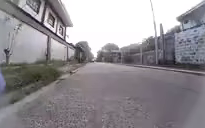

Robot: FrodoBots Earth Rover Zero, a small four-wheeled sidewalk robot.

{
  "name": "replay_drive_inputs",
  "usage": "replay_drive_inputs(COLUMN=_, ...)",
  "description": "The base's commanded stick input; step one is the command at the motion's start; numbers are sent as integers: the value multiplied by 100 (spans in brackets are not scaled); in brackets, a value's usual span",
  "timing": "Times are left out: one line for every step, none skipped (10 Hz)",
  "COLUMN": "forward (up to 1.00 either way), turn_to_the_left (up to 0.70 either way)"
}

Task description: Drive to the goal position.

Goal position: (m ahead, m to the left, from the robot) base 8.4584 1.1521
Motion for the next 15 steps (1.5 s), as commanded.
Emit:
replay_drive_inputs(forward=100, turn_to_the_left=4)
replay_drive_inputs(forward=100, turn_to_the_left=3)
replay_drive_inputs(forward=100, turn_to_the_left=8)
replay_drive_inputs(forward=100, turn_to_the_left=8)
replay_drive_inputs(forward=100, turn_to_the_left=3)
replay_drive_inputs(forward=100, turn_to_the_left=4)
replay_drive_inputs(forward=100, turn_to_the_left=7)
replay_drive_inputs(forward=100, turn_to_the_left=-12)
replay_drive_inputs(forward=100, turn_to_the_left=-38)
replay_drive_inputs(forward=100, turn_to_the_left=-10)
replay_drive_inputs(forward=100, turn_to_the_left=13)
replay_drive_inputs(forward=100, turn_to_the_left=10)
replay_drive_inputs(forward=100, turn_to_the_left=2)
replay_drive_inputs(forward=100, turn_to_the_left=0)
replay_drive_inputs(forward=100, turn_to_the_left=0)
